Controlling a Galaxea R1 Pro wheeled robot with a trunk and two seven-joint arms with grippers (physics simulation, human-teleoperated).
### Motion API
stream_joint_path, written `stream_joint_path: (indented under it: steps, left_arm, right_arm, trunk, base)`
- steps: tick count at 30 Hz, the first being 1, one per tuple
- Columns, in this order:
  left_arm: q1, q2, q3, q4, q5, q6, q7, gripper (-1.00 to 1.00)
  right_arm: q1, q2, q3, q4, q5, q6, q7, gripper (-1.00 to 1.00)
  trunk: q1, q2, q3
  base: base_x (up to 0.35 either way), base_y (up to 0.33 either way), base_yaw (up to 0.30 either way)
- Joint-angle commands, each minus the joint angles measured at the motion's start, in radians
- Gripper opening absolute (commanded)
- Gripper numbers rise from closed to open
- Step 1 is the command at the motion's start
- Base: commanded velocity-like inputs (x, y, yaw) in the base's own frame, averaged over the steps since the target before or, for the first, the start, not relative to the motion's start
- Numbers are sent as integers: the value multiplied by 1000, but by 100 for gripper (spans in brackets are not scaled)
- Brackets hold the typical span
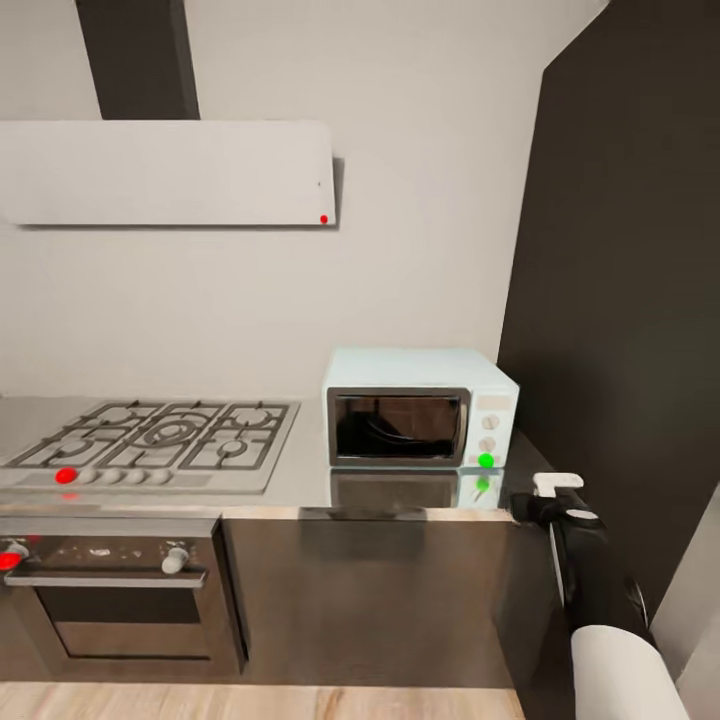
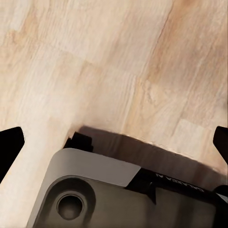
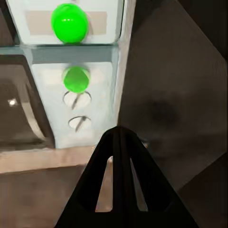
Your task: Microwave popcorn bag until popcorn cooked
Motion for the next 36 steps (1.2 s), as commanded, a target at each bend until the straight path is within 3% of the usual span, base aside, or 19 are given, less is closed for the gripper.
stream_joint_path:
  steps: [1, 4, 7, 10, 12, 14, 15, 18, 21, 26, 28, 36]
  left_arm:
    - [-1, 0, -8, 0, 10, -2, -3, 100]
    - [-1, 0, -9, -1, 9, -2, -3, 100]
    - [-1, 0, -9, -1, 10, -2, -3, 100]
    - [-1, 2, -7, -1, 10, -2, -3, 100]
    - [-1, 3, -8, -1, 1, -2, -4, 100]
    - [-1, 4, -8, 0, -2, -2, -4, 100]
    - [-1, 5, -8, 0, -2, -2, -4, 100]
    - [-1, 7, -9, 0, -3, -2, -4, 100]
    - [-1, 8, -10, 0, -3, -1, -4, 100]
    - [-1, 8, -13, 1, -7, 3, -4, 100]
    - [-1, 12, -14, 2, -37, 5, -4, 100]
    - [-1, 58, -14, -3, -53, 12, -3, 100]
  right_arm:
    - [0, -1, -4, -6, 12, 19, 11, -100]
    - [45, -6, -6, 0, 7, 34, 13, -100]
    - [168, -12, -7, 175, 10, -31, -2, -100]
    - [196, -17, -8, 437, 43, -171, -10, -100]
    - [200, -65, -7, 789, 54, -318, -43, -100]
    - [201, -96, -7, 1003, 53, -436, -90, -100]
    - [214, -107, -7, 1051, 53, -491, -121, -100]
    - [373, -114, -9, 1096, 45, -573, -161, -100]
    - [451, -111, -10, 1102, 43, -646, -167, -100]
    - [467, -111, -10, 1102, 44, -662, -168, -100]
    - [467, -111, -10, 1103, 44, -661, -168, -100]
    - [467, -119, -13, 1102, 40, -651, -170, -100]
  trunk:
    - [-1, -1, -1]
    - [-1, -1, -1]
    - [-1, -1, -1]
    - [-1, -1, -1]
    - [-1, -1, -1]
    - [-1, -1, -1]
    - [-1, -1, -1]
    - [-1, -1, -1]
    - [-1, -1, -1]
    - [-1, -1, -1]
    - [-1, -1, -1]
    - [-1, -1, -1]
  base:
    - [-346, 0, 0]
    - [-346, 0, 0]
    - [-346, 0, 0]
    - [-328, 0, 0]
    - [-106, 0, 0]
    - [-17, 0, 0]
    - [-6, 0, 0]
    - [-2, 0, 0]
    - [0, 0, 0]
    - [0, 0, 0]
    - [0, 0, 0]
    - [0, 0, 0]
